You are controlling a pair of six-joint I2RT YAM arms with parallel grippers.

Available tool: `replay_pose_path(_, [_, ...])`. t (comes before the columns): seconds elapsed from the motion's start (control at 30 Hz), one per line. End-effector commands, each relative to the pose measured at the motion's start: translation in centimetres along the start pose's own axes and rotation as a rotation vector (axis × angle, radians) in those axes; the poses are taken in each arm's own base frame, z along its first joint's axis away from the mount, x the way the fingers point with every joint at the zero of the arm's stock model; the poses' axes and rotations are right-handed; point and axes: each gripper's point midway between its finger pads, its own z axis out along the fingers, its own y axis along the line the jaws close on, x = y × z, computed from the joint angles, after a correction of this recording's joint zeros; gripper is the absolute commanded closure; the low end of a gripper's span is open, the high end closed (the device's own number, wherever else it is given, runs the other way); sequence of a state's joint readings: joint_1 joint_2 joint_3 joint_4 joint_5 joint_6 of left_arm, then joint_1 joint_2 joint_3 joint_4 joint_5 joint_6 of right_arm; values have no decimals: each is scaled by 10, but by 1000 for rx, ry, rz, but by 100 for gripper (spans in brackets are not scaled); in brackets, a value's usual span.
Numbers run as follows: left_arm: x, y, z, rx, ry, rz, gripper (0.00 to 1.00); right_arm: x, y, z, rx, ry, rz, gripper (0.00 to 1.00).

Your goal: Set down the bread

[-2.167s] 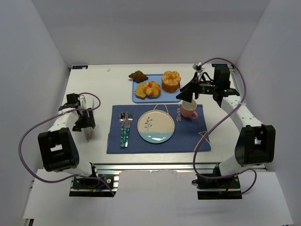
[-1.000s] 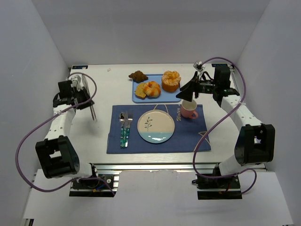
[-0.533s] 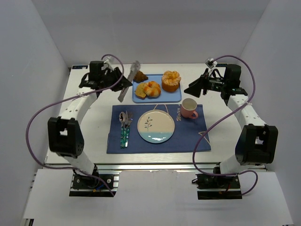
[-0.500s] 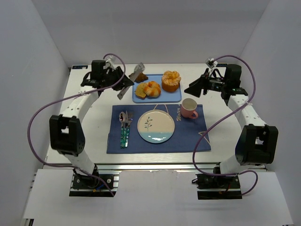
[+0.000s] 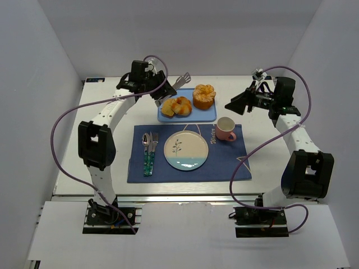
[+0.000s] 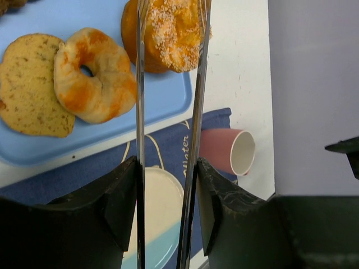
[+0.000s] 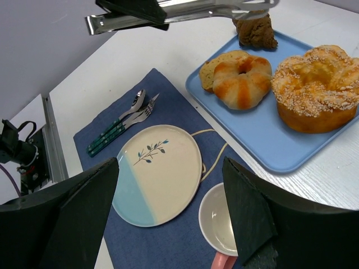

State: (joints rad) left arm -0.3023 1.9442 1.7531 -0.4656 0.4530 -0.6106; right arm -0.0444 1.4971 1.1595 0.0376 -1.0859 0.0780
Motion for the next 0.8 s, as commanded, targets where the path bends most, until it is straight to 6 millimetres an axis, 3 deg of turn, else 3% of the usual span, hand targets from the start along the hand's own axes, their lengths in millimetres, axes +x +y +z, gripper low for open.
replay_pose_path(0.0, [-9, -12, 4, -21, -17, 37, 46, -10, 12, -3, -35, -27, -50, 20])
replay_pose_path(0.13, [-4, -6, 26, -49, 20, 47, 45, -10, 12, -4, -35, -28, -49, 20])
replay_pose_path(0.37, [5, 1, 44, -61, 50, 45, 43, -7, 11, -6, -34, -27, -37, 21])
replay_pose_path(0.77, [13, -8, 50, -4, 75, 43, 42, -3, 9, -6, -35, -24, -24, 20])
